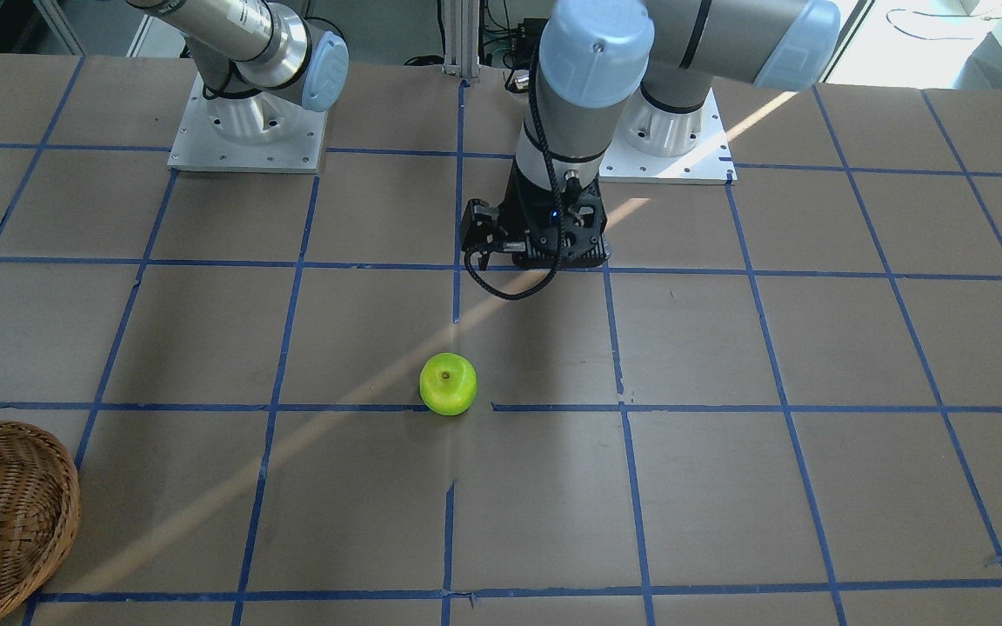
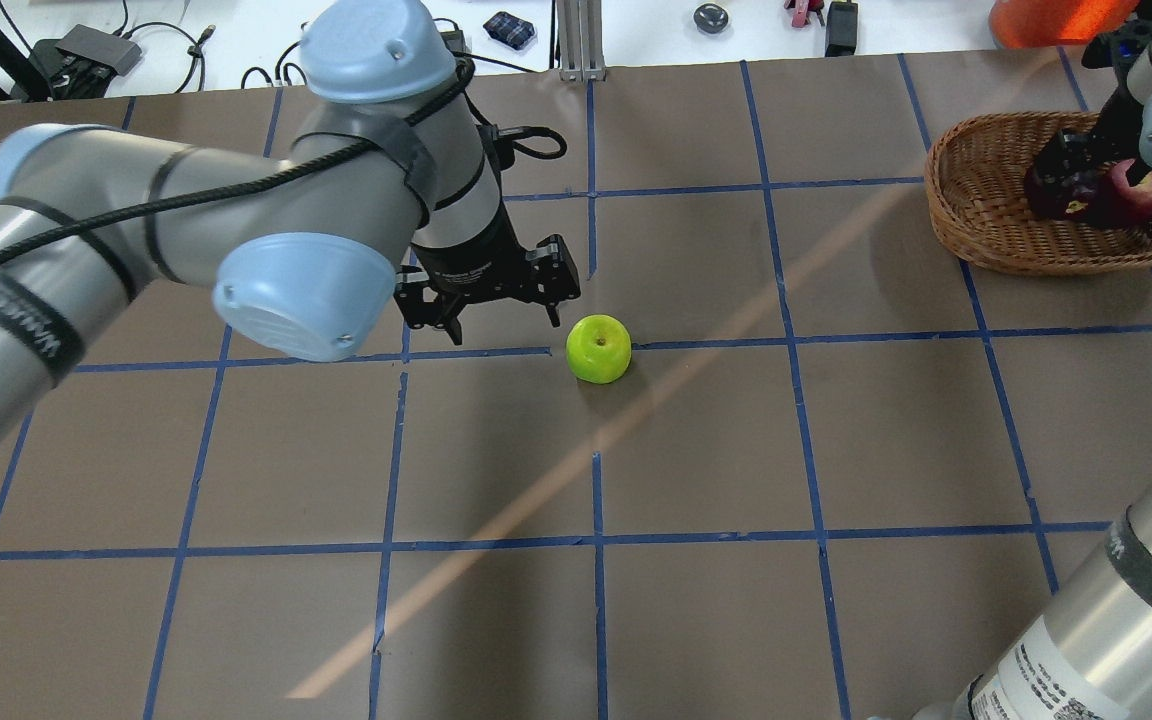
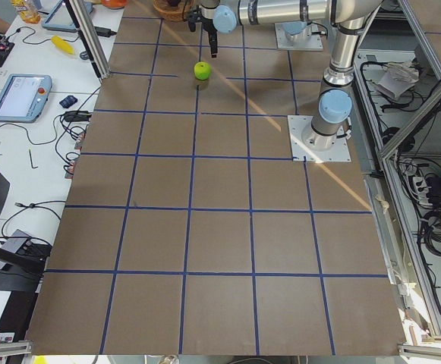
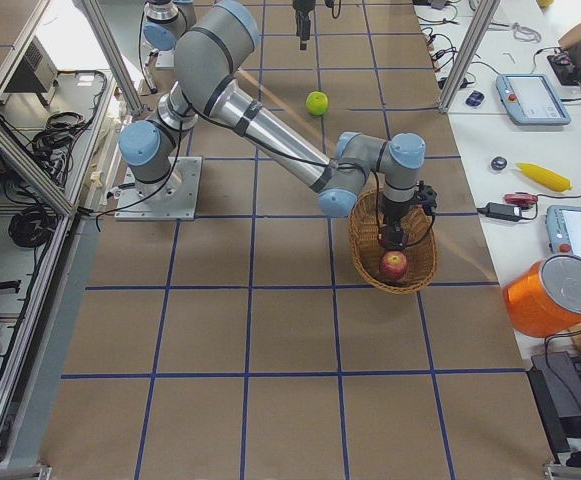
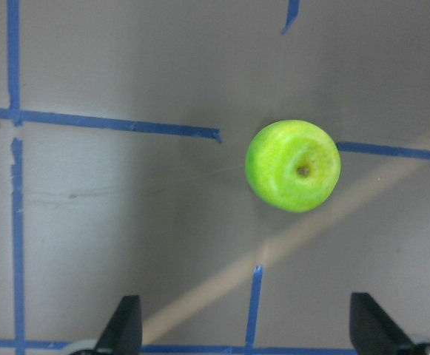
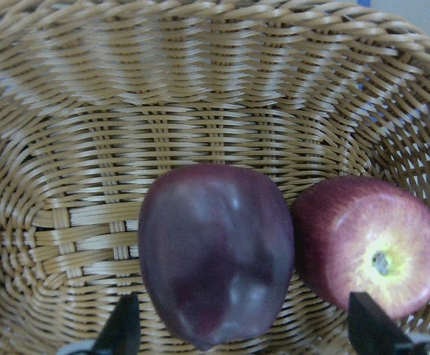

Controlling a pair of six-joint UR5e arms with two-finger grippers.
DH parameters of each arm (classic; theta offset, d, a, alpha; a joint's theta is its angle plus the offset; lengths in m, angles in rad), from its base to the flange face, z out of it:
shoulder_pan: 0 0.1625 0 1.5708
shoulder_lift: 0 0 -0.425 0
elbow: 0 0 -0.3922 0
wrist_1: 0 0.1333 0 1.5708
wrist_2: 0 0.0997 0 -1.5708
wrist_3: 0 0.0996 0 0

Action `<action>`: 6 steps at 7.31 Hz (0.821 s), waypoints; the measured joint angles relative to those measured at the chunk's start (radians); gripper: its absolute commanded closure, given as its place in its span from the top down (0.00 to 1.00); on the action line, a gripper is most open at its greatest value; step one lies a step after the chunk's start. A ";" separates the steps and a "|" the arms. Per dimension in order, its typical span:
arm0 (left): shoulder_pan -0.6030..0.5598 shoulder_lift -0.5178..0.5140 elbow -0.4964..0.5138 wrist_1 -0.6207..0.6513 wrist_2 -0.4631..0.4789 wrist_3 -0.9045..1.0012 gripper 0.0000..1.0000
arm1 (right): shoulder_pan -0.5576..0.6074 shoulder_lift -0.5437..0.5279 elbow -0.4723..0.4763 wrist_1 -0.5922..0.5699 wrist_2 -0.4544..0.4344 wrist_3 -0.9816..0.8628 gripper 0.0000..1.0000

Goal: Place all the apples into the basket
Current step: 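Release the green apple at center and raise the left gripper while the right returns, then lower the right gripper onto the green apple and grasp it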

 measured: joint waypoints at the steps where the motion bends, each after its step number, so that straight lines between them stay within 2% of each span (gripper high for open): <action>1: 0.034 0.064 0.000 -0.072 0.001 0.036 1.00 | 0.018 -0.048 0.002 0.070 0.013 0.008 1.00; 3: 0.140 0.142 0.000 -0.127 0.010 0.179 1.00 | 0.124 -0.153 0.009 0.237 0.051 0.126 1.00; 5: 0.213 0.175 -0.002 -0.131 0.039 0.273 1.00 | 0.331 -0.206 0.015 0.341 0.107 0.394 1.00; 6: 0.222 0.183 -0.007 -0.128 0.073 0.286 1.00 | 0.445 -0.204 0.019 0.354 0.128 0.551 1.00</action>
